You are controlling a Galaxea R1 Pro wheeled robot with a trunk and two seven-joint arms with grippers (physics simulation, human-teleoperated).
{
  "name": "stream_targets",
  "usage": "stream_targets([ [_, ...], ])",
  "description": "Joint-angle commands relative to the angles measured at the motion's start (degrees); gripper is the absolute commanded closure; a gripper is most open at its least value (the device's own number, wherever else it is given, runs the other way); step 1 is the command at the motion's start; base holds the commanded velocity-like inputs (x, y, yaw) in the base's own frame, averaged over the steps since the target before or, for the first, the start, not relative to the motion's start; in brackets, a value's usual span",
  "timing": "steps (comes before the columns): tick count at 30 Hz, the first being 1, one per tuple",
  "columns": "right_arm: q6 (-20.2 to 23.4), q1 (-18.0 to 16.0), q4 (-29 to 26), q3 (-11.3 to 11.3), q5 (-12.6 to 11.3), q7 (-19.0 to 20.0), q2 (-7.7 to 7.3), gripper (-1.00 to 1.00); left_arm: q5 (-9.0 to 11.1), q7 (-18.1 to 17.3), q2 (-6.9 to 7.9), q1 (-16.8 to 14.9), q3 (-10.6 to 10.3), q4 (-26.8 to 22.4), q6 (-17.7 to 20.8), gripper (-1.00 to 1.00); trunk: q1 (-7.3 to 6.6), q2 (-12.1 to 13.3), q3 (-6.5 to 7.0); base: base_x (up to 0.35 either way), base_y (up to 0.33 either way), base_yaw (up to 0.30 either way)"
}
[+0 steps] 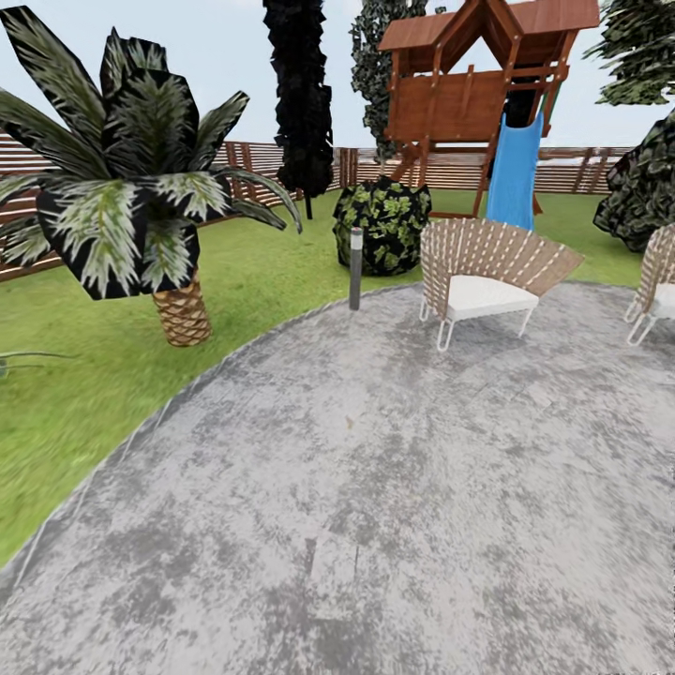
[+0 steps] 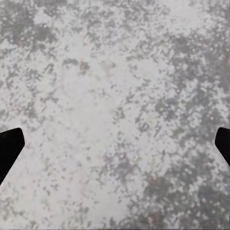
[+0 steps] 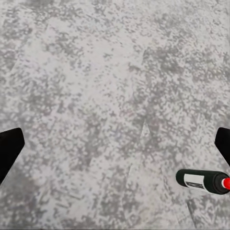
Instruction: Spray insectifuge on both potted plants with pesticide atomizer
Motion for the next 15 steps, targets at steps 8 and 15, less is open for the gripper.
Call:
stream_targets([
  [8, -0.18, -0.04, 0.03, 0.02, 0.16, -0.23, 0.00, -1.00, 0.12, -0.08, -0.01, -0.02, 0.08, 0.05, -0.18, -1.00, 0.02, -0.02, -0.05, 0.277, 0.216, -0.267],
  [15, -0.17, -0.04, 0.03, 0.02, 0.18, -0.20, 0.00, -1.00, 0.11, -0.08, -0.02, -0.02, 0.08, 0.05, -0.16, -1.00, 0.02, -0.02, -0.05, 0.289, 0.210, -0.267],
])
